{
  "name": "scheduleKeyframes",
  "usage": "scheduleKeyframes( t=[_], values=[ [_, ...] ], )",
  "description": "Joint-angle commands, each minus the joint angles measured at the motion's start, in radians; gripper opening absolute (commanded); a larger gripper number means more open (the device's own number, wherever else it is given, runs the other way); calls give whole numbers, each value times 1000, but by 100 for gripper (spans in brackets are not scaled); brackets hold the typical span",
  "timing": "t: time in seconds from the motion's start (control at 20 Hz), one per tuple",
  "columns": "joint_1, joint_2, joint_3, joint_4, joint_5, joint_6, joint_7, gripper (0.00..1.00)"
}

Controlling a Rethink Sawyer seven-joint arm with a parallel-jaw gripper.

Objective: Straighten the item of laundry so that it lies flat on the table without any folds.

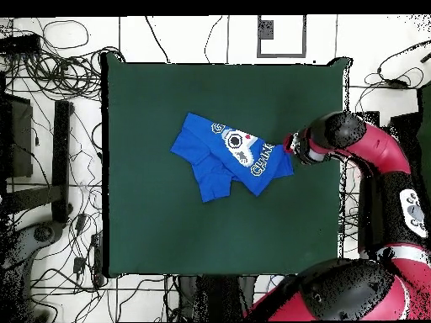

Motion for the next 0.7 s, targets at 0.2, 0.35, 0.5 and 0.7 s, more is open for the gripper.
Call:
scheduleKeyframes(
  t=[0.2, 0.35, 0.5, 0.7],
  values=[
    [51, -170, 37, 179, -78, -67, -182, 100],
    [47, -249, 23, 238, -84, -44, -163, 100],
    [53, -320, 10, 299, -80, -33, -127, 100],
    [69, -385, -2, 370, -70, -43, -71, 100]
  ],
)
